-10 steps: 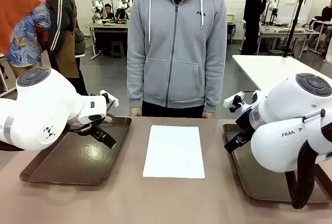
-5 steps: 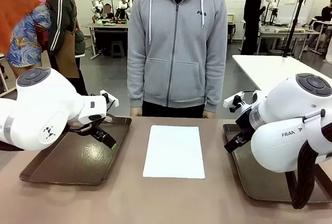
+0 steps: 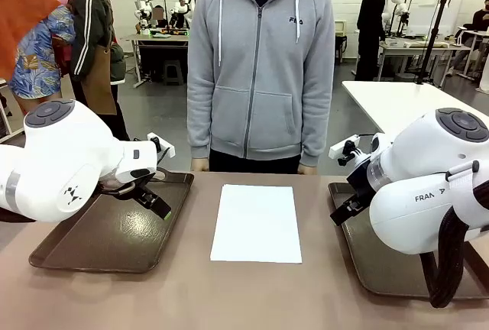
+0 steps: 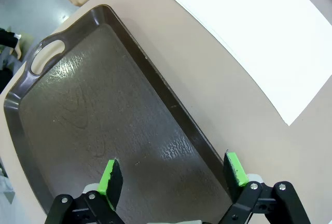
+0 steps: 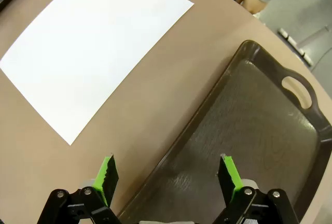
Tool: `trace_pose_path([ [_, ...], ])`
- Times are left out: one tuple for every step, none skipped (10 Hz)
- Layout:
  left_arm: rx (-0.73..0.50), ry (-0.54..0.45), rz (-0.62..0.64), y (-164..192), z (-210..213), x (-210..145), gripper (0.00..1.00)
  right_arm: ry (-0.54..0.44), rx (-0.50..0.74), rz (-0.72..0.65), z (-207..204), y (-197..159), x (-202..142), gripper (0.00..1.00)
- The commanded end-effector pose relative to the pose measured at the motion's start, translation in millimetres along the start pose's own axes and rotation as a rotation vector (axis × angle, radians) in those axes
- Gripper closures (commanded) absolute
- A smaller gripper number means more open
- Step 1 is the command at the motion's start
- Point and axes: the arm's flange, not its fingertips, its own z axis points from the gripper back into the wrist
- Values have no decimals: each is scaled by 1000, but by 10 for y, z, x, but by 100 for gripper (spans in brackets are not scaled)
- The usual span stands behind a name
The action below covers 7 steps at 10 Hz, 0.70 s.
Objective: Sort the A4 documents.
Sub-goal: Receive the A4 Paper.
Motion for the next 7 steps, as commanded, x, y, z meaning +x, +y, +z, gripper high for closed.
trace_pose_path([
  [0,0,0,3,0,-1,0,0,0,0,0,-1,0,0],
  [0,0,0,3,0,-1,0,0,0,0,0,-1,0,0],
  [0,0,0,3,0,-1,0,0,0,0,0,-1,0,0],
  [0,0,0,3,0,-1,0,0,0,0,0,-1,0,0],
  [0,0,0,3,0,-1,0,0,0,0,0,-1,0,0],
  [0,0,0,3,0,-1,0,0,0,0,0,-1,0,0],
  [0,0,0,3,0,-1,0,0,0,0,0,0,0,0],
])
